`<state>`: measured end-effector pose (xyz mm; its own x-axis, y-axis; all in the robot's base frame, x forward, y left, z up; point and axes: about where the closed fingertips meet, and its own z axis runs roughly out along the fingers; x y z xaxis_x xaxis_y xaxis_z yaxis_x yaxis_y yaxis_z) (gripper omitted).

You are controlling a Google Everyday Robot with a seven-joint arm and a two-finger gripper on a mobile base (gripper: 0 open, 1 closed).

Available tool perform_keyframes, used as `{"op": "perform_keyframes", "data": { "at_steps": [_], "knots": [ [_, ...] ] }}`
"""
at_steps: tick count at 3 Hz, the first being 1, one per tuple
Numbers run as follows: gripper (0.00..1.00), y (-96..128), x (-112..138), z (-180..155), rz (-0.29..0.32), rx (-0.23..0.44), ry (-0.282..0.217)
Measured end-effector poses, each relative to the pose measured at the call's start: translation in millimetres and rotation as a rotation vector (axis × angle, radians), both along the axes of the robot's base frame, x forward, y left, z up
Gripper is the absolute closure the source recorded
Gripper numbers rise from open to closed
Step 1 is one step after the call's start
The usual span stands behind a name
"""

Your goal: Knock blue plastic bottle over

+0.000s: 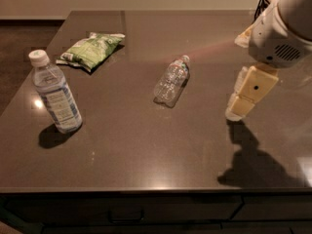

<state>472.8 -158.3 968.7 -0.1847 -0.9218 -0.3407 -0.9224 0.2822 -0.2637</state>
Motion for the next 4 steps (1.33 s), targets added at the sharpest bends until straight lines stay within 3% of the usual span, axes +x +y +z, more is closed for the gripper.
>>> {"op": "perform_keyframes", "data": {
  "at_steps": [3, 4],
  "knots": [
    [0.00, 102.1, 42.0, -44.8, 0.007, 0.225, -0.032],
    [0.00, 145.4, 41.6, -50.0, 0.039, 0.314, -0.042]
  ]
}}
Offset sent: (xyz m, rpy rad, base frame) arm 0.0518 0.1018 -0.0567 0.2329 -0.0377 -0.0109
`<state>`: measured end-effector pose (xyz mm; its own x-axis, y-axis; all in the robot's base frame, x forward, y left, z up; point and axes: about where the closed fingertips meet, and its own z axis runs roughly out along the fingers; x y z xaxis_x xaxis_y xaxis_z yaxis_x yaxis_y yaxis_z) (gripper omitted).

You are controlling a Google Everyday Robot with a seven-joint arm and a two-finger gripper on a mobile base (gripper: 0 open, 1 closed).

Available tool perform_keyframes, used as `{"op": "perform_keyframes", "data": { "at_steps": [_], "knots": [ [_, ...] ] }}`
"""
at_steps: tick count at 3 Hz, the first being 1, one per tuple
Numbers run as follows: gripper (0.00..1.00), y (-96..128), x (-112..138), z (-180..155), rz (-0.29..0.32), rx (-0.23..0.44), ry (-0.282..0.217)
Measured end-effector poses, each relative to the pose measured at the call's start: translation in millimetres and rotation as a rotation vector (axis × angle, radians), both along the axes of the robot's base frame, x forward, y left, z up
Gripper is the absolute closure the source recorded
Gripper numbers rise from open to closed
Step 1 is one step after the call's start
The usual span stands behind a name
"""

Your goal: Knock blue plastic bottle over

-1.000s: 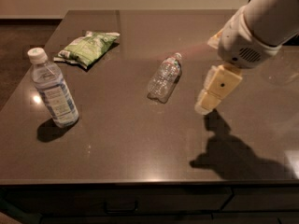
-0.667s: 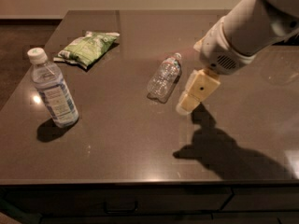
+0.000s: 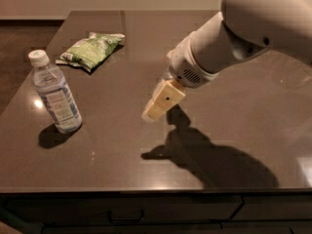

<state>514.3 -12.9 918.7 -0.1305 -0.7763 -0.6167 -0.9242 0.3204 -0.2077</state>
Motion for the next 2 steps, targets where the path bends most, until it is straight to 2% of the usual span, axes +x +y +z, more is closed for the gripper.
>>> {"op": "perform_keyframes", "data": {
  "at_steps": [2],
  "knots": [
    [0.00, 103.6, -25.4, -7.5, 0.146, 0.172, 0.049]
  ]
}}
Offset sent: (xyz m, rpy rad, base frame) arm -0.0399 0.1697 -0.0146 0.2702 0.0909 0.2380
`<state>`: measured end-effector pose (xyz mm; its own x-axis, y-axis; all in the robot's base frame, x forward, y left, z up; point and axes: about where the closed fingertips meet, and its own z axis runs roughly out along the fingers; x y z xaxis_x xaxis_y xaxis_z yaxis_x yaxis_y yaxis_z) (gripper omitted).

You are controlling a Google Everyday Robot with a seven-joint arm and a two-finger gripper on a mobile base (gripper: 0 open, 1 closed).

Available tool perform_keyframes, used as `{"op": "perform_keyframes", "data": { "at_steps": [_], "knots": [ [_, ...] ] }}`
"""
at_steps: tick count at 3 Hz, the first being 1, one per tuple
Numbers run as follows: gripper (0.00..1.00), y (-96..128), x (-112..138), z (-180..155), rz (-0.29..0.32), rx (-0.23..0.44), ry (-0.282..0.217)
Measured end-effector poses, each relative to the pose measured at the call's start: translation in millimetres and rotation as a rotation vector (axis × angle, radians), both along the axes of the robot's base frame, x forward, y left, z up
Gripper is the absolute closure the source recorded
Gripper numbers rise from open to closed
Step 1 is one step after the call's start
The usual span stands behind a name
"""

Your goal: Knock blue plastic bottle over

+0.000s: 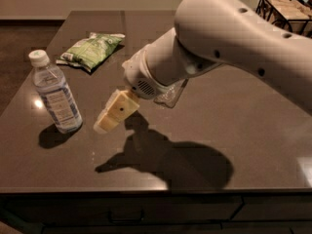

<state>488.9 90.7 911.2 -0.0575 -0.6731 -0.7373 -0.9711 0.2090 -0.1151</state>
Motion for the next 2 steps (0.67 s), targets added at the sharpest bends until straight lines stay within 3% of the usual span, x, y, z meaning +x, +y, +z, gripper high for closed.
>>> {"op": "perform_keyframes", "data": {
  "at_steps": [1, 2],
  "knots": [
    [0.00, 42.8, -1.5, -2.5, 0.030, 0.047, 0.005],
    [0.00, 72.7, 13.9, -2.1, 0.020, 0.087, -0.007]
  ]
}}
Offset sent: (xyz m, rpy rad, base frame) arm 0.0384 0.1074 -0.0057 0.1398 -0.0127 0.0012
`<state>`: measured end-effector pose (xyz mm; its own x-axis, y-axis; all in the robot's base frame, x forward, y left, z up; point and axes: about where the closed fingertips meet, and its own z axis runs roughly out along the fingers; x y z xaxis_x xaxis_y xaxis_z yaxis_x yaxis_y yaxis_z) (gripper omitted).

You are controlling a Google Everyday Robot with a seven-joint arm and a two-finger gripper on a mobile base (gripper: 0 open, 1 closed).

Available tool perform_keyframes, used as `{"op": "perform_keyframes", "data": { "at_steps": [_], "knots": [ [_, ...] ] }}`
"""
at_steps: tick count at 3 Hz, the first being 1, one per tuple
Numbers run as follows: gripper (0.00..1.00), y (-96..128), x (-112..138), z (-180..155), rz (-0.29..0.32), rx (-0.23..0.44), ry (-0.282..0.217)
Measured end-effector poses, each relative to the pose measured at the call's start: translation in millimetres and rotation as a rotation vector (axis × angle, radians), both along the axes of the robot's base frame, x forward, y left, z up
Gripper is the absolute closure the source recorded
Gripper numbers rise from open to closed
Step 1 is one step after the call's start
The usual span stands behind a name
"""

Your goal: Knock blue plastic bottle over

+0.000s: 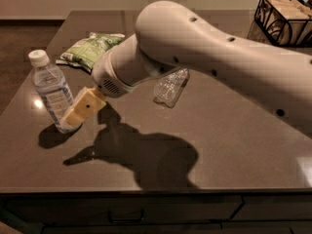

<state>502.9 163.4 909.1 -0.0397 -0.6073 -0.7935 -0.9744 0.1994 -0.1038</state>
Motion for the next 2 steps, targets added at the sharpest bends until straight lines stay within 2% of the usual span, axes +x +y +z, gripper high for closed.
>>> {"op": "perform_keyframes", "data": {
  "at_steps": [2],
  "knots": [
    [0.00, 29.5, 17.6, 5.6, 0.008, 0.073, 0.028]
  ]
}}
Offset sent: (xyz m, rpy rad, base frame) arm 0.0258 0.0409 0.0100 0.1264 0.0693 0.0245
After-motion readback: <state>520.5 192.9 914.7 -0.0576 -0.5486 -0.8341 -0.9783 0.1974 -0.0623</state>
